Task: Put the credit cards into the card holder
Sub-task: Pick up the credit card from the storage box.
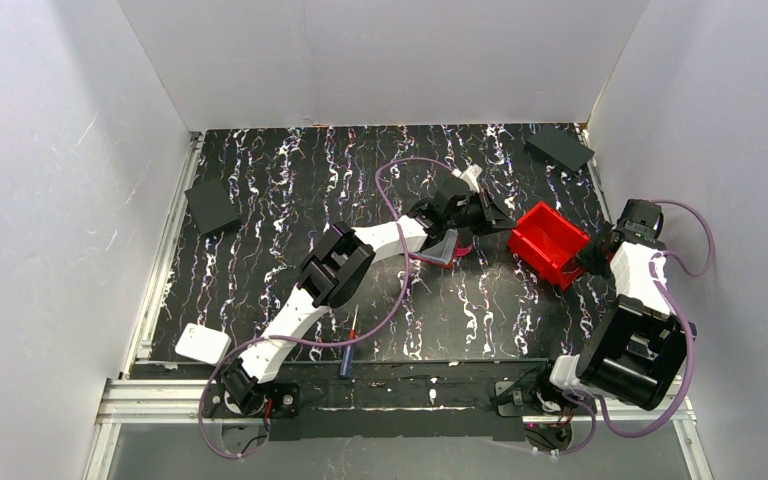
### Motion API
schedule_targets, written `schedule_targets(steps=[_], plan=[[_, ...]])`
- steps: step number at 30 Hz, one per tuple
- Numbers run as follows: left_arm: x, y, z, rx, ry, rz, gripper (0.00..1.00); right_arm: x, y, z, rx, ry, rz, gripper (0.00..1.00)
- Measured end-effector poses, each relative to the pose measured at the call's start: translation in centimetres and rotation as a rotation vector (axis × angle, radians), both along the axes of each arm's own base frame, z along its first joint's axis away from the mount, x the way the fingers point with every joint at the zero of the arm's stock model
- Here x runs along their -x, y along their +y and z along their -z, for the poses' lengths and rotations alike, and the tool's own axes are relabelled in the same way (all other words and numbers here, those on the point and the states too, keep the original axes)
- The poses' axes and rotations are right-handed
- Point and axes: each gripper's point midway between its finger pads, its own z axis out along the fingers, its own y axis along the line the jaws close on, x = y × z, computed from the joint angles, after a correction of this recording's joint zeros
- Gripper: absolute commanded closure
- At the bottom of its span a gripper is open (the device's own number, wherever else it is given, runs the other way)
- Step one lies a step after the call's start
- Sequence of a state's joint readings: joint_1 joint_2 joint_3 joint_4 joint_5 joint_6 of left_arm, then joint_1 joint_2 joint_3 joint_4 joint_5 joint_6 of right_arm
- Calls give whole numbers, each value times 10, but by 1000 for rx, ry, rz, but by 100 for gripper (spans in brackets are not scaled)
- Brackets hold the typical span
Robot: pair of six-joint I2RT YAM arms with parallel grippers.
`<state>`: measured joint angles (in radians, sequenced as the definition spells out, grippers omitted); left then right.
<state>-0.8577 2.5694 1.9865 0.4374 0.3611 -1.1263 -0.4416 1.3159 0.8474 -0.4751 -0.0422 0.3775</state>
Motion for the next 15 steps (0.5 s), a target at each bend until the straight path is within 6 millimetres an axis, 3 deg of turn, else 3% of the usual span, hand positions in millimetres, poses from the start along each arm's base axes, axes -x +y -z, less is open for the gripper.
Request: schedule_targets(steps=[7, 15], plan=[[-3, 4, -1, 4, 5, 11, 100, -2, 4, -1, -17, -9, -3, 80], [-9, 10, 0, 7, 10, 13, 100, -3, 6, -1, -25, -12, -9, 80]])
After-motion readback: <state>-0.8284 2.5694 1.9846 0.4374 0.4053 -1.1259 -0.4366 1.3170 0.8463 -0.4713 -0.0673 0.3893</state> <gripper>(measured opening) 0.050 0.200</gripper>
